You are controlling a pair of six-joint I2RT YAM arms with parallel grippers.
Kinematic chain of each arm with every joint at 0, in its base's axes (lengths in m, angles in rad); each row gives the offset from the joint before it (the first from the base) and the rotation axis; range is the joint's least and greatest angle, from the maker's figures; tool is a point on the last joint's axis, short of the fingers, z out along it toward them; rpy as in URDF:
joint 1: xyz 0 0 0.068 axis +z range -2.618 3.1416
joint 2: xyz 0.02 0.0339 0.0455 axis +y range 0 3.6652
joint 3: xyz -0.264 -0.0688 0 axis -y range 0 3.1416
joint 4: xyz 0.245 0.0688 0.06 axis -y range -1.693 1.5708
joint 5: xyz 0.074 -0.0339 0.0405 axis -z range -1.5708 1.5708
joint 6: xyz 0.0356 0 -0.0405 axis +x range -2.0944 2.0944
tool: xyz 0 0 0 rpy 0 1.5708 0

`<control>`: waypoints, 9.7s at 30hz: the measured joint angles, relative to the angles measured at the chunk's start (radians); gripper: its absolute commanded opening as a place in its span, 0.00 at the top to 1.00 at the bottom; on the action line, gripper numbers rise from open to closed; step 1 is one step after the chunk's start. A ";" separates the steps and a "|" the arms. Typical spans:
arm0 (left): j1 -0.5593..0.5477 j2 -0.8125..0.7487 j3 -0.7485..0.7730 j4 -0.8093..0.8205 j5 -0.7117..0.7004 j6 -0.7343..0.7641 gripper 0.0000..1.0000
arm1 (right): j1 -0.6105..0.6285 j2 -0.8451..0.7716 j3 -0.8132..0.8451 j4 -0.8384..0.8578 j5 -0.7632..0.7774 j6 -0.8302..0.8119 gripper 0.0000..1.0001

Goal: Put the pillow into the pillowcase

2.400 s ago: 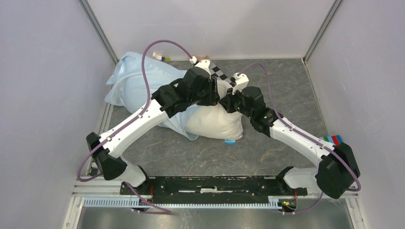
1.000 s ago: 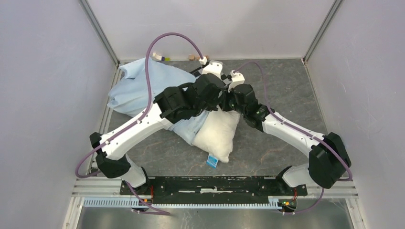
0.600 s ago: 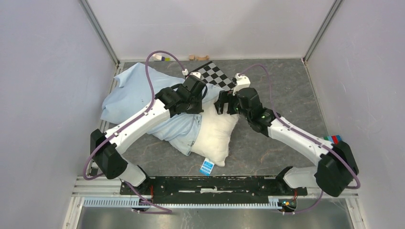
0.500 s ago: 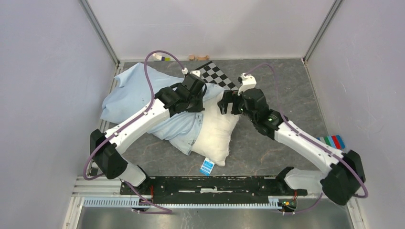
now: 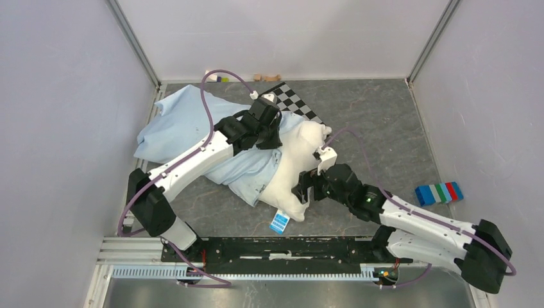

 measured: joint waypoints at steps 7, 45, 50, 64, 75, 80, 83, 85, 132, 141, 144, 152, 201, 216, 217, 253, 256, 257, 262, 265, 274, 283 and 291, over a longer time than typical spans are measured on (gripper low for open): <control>-0.056 0.051 0.143 -0.050 0.022 -0.052 0.98 | -0.035 0.201 -0.044 0.263 -0.035 0.071 0.78; -0.243 -0.373 -0.570 -0.160 -0.544 -0.309 0.15 | -0.048 0.342 0.241 0.264 -0.069 0.101 1.00; -0.248 -0.346 -0.621 -0.054 -0.602 -0.330 0.31 | -0.051 0.342 0.241 0.256 -0.067 0.097 1.00; -0.367 -0.478 -0.547 -0.048 -0.590 -0.190 0.97 | -0.022 0.322 0.256 0.239 -0.011 0.072 1.00; -0.482 -0.490 -0.220 -0.135 -0.344 0.175 0.97 | 0.034 0.321 0.291 0.271 0.166 0.065 1.00; -0.465 -0.459 -0.104 -0.200 -0.260 0.196 0.98 | 0.058 0.310 0.283 0.286 0.220 0.072 1.00; -0.430 -0.390 0.015 -0.270 -0.226 0.195 0.97 | 0.076 0.280 0.270 0.291 0.263 0.071 1.00; -0.401 -0.364 0.049 -0.288 -0.192 0.192 0.95 | 0.083 0.251 0.255 0.290 0.298 0.070 1.00; 0.000 -0.111 -0.039 -0.159 0.071 0.143 0.98 | -0.083 0.093 -0.041 0.143 -0.060 -0.071 0.82; -0.047 0.002 0.116 -0.130 0.117 0.174 0.95 | -0.092 0.152 -0.051 0.375 -0.165 0.035 1.00; -0.058 -0.016 0.085 -0.128 0.105 0.174 0.98 | -0.096 0.147 -0.066 0.440 -0.179 0.067 1.00; -0.202 -0.072 0.117 -0.210 0.031 0.174 0.98 | -0.025 0.177 -0.041 0.485 -0.185 0.069 0.61; -0.016 0.302 0.868 -0.450 0.052 0.193 0.11 | -0.231 0.217 0.252 0.319 -0.475 0.309 1.00; -0.131 -0.103 0.107 -0.338 -0.192 0.197 0.00 | -0.433 0.318 0.068 0.373 -0.457 0.277 0.02; -0.140 -0.102 0.060 -0.340 -0.209 0.198 0.00 | -0.439 0.283 0.100 0.337 -0.425 0.243 0.02; -0.160 -0.285 -0.076 -0.393 -0.308 0.246 0.03 | -0.191 0.118 -0.132 0.498 -0.044 0.443 0.89; -0.160 -0.230 -0.084 -0.385 -0.307 0.246 0.01 | -0.209 0.117 -0.090 0.451 -0.063 0.394 0.70; -0.160 -0.206 -0.084 -0.377 -0.303 0.246 0.00 | -0.209 0.116 -0.080 0.439 -0.068 0.381 0.60; -0.170 -0.145 -0.068 -0.371 -0.311 0.245 0.08 | -0.210 0.069 -0.078 0.389 -0.088 0.343 0.17; -0.173 -0.124 -0.049 -0.371 -0.365 0.245 0.24 | -0.202 0.023 -0.098 0.404 -0.123 0.354 0.04; -0.175 -0.113 -0.048 -0.374 -0.428 0.246 0.67 | -0.043 0.084 -0.248 0.614 -0.150 0.477 0.02; -0.197 -0.093 -0.009 -0.398 -0.438 0.257 0.97 | -0.043 0.294 -0.294 0.872 -0.127 0.597 0.49; -0.443 0.069 0.663 -0.587 -0.308 0.230 0.98 | -0.077 0.369 -0.014 0.726 -0.035 0.495 1.00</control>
